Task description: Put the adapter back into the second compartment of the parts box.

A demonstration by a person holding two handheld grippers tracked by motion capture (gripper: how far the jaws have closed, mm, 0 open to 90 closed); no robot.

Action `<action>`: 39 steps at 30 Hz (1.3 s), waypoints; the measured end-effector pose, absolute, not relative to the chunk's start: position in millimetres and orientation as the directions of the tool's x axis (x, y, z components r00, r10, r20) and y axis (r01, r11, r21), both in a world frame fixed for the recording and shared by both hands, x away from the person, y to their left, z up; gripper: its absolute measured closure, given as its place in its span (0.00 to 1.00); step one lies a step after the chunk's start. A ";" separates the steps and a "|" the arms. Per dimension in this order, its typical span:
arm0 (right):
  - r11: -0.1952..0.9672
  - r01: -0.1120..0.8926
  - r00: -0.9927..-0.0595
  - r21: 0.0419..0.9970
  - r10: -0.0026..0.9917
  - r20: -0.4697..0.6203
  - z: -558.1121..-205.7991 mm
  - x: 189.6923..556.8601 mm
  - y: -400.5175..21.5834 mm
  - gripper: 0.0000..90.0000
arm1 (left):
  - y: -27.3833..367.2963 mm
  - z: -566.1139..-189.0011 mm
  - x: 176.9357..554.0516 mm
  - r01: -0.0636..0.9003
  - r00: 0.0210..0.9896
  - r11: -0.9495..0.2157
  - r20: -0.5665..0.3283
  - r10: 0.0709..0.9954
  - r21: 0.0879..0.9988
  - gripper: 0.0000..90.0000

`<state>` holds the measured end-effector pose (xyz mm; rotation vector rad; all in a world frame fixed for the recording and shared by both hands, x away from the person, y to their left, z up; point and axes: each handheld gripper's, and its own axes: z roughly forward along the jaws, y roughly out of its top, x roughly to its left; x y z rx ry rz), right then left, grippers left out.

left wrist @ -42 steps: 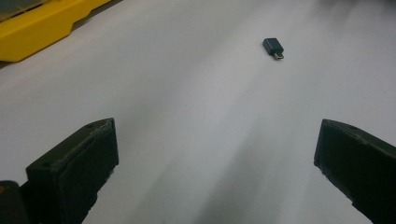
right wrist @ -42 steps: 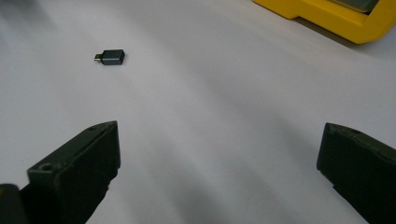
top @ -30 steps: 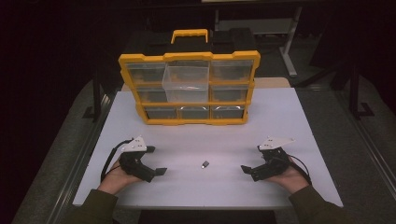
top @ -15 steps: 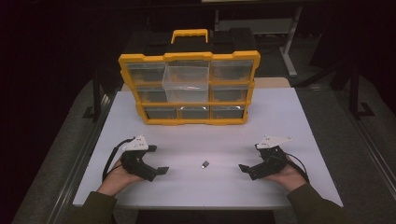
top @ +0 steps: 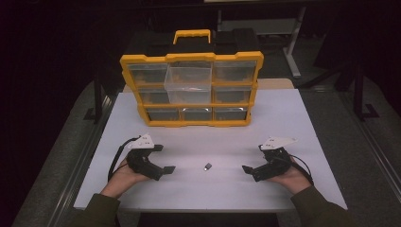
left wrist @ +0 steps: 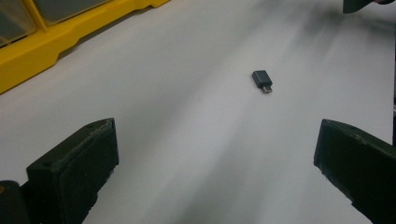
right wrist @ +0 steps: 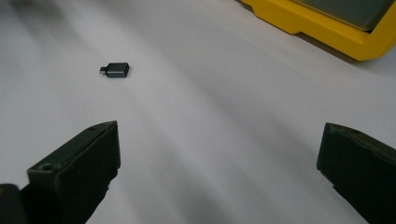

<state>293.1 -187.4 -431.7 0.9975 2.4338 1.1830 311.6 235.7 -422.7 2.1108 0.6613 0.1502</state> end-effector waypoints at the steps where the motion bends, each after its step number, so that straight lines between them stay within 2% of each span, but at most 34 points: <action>1: 0.435 0.469 -0.732 0.769 0.678 0.063 -431.7 292.9 -187.2 0.00 | 234.8 -422.1 311.7 0.400 0.850 -0.456 -0.136 0.509 0.795 0.00; 39: 0.425 0.464 -0.742 0.777 0.666 0.079 -430.4 296.1 -184.3 0.00 | 201.5 -414.0 320.6 0.380 0.876 -0.450 -0.157 0.457 0.809 0.00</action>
